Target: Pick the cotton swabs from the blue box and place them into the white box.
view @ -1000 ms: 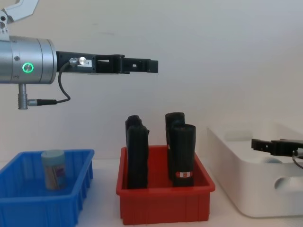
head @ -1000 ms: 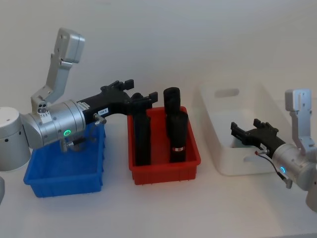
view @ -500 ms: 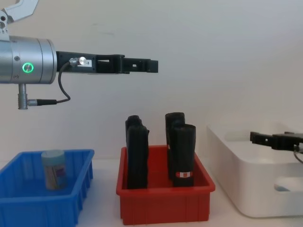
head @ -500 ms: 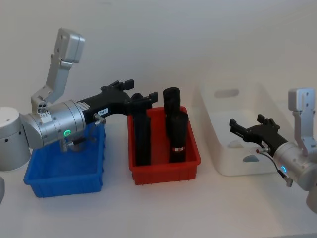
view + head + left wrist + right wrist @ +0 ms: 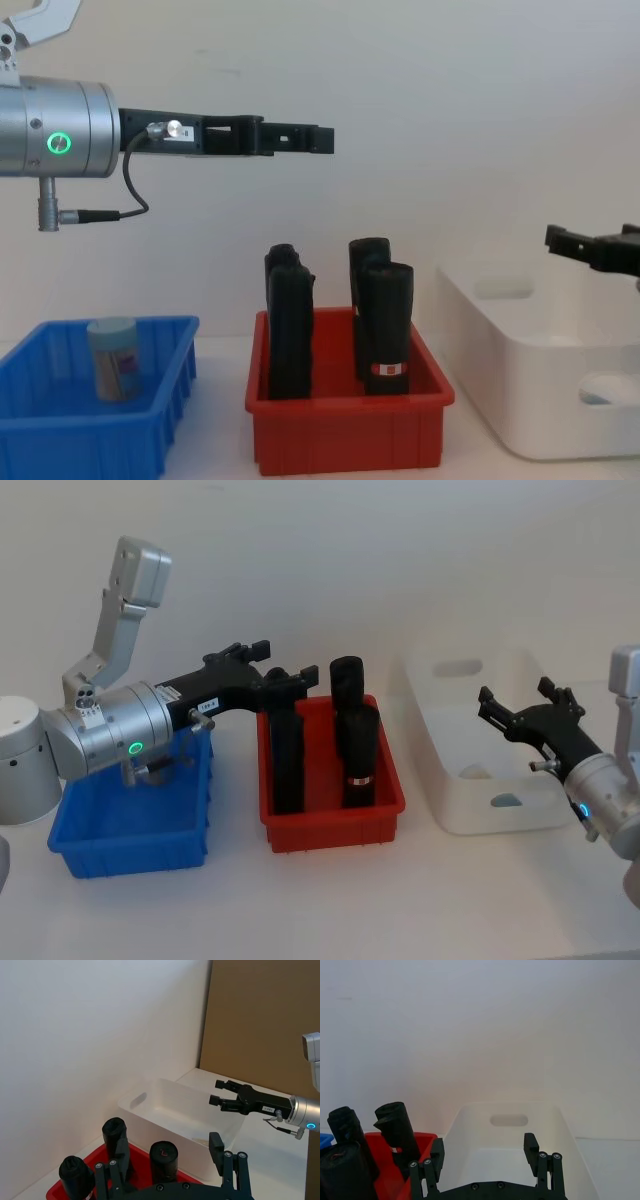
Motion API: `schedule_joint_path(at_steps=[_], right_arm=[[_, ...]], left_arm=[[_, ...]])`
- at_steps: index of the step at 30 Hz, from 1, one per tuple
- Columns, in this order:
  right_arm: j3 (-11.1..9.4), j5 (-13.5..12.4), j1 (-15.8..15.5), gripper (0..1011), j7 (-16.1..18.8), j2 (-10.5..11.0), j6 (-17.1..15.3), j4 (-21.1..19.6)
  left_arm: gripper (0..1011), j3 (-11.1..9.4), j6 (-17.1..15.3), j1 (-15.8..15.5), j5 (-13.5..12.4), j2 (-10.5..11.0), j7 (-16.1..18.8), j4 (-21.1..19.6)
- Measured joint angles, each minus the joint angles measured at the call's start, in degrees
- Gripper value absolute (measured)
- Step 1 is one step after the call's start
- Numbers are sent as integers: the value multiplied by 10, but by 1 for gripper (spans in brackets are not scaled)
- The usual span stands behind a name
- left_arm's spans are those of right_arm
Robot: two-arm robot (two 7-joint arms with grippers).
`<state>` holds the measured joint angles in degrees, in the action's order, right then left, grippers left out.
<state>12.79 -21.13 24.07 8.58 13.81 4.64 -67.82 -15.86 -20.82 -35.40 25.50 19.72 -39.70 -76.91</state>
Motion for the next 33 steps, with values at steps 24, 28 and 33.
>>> schedule_joint_path(at_steps=[24,28,33], right_arm=[[-1,13,-66,1002,-16,15,-5,-91],[0,17,-87,1001,-19,20,-12,-118],[0,23,-120,1001,-25,27,-23,-163]], left_arm=[[1004,-23,44,49,-31,5,86,-36],[1004,-30,58,64,-41,7,114,-48],[1004,-40,79,86,-55,9,154,-65]])
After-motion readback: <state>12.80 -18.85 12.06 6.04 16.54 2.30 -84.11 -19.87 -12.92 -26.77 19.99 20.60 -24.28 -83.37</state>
